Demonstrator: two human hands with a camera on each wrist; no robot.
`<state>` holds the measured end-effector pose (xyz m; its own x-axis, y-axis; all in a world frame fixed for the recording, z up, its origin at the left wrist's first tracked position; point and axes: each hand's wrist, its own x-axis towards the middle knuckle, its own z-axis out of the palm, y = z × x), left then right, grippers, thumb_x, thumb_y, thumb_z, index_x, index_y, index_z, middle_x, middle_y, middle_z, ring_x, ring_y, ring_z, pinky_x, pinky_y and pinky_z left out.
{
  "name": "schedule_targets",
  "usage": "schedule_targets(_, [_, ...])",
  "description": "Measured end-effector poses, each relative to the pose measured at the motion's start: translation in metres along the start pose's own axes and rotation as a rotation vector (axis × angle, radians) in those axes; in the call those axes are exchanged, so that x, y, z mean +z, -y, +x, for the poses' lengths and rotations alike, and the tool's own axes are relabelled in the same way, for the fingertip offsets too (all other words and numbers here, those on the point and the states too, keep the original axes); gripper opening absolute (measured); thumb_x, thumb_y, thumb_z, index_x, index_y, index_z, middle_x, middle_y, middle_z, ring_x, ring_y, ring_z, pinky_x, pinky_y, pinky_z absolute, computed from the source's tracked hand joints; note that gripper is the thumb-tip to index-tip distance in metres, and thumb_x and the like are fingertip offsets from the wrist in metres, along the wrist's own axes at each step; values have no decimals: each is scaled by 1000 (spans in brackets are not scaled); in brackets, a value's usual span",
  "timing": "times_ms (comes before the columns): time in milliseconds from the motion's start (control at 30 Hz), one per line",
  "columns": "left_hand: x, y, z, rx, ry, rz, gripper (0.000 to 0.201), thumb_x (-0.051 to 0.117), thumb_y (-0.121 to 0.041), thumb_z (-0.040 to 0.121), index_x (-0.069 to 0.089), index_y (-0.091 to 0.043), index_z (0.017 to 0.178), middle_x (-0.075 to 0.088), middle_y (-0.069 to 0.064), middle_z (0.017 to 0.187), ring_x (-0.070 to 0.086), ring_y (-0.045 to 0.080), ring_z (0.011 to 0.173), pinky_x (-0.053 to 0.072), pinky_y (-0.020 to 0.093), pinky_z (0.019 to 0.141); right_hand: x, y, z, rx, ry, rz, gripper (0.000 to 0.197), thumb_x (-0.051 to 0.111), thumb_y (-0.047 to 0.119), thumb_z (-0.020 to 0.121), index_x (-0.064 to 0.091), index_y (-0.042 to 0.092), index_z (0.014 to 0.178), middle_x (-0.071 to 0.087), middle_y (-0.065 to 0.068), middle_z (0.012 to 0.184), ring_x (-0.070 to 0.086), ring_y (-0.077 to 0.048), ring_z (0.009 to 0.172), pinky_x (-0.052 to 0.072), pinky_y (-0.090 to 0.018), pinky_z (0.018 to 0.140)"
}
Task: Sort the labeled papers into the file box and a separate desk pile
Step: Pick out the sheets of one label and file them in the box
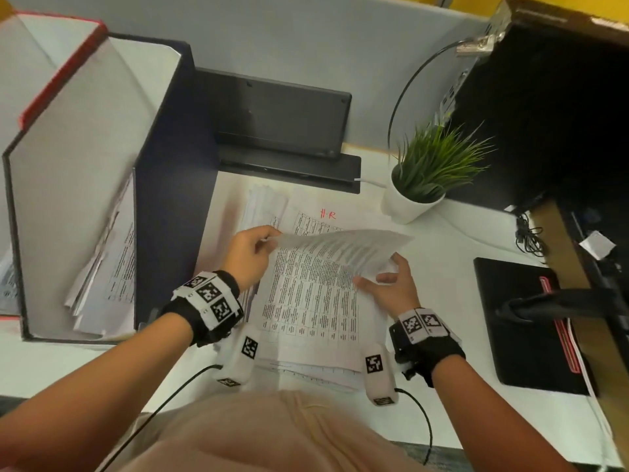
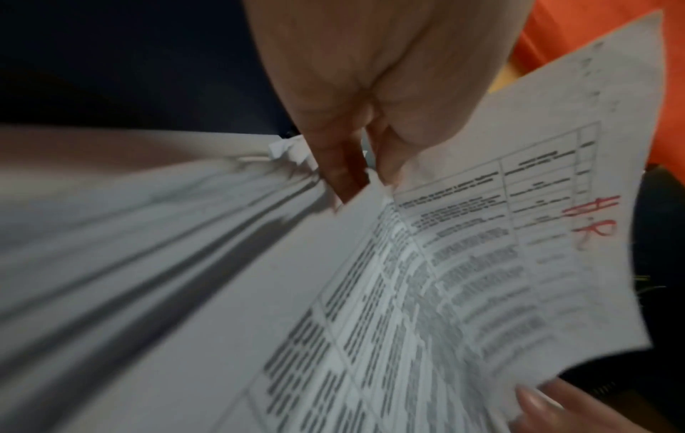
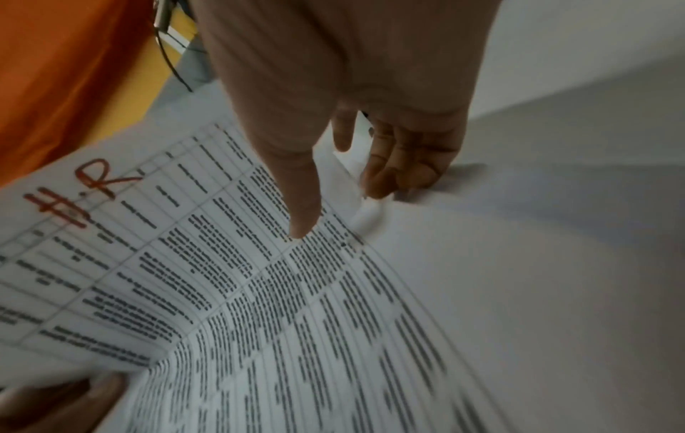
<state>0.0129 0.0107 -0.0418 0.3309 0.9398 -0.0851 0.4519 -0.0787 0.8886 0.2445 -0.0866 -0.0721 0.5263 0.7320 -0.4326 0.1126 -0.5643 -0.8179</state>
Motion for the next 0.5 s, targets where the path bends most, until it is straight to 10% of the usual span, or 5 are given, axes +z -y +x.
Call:
schedule_targets(133, [-3,-2,13,-121,77,-39,29,41,8,90,68,-2,97,67,21,101,62,33,90,52,40,87,-10,-4,-2,-25,-34,-9,23,80,19,70,59,14,80,59,0,77,57,-19,77,50,-27,68])
schedule_targets(333, [-2,1,39,-485,5,-190,21,49,-3,92,61,0,109,64,12,87,62,25,79,56,37,75,-18,-16,-6,-80,22,65,33,63,-15,75,55,11,57,55,-3,64,49,-12,59,44,-15,50])
schedule_targets(500, [2,2,40,-484,26,42,17,77,-20,74,65,-12,67,69,4,75,63,17,65,53,27,60,-15,-14,-3,-99,50,25,35,58,-21,74,56,10,56,55,-3,65,50,-14,64,44,-14,53])
